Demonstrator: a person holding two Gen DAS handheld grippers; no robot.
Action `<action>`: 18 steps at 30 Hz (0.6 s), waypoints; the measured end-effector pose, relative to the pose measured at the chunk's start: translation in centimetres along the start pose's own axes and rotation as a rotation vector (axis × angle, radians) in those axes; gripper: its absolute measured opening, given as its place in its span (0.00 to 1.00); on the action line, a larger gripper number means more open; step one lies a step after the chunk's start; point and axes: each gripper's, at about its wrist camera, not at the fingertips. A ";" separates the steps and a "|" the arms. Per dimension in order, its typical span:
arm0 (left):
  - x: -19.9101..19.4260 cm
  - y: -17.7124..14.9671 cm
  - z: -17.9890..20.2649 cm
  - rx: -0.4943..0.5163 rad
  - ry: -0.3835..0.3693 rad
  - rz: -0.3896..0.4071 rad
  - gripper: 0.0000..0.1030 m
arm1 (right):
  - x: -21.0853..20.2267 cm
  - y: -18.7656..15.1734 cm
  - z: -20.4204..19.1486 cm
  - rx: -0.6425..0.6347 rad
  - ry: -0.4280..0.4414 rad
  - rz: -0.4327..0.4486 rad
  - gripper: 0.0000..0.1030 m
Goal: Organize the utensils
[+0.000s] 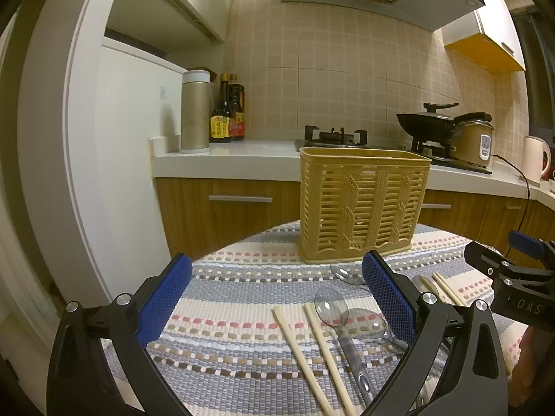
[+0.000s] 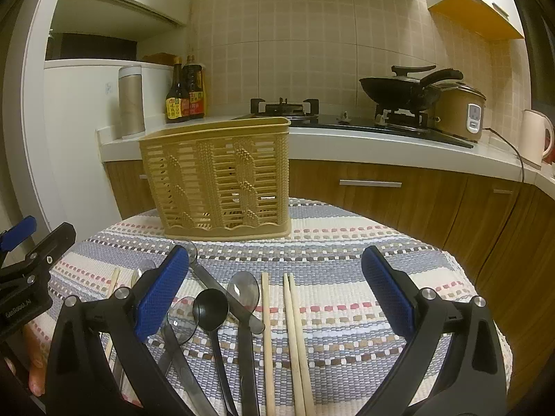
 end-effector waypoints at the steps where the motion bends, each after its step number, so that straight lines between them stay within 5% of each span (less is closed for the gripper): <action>1: 0.0 0.0 0.0 0.000 0.000 0.000 0.93 | 0.0 0.0 0.0 -0.001 0.000 0.001 0.92; 18: 0.1 -0.1 -0.2 -0.006 -0.001 -0.001 0.93 | 0.0 0.0 -0.1 -0.008 -0.002 -0.008 0.93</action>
Point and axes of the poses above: each gripper's, at about its wrist camera, not at the fingertips, and x roughly the way its jaws point, z to its right, y to its top, and after that the axes turned 13 degrees about x, right-handed
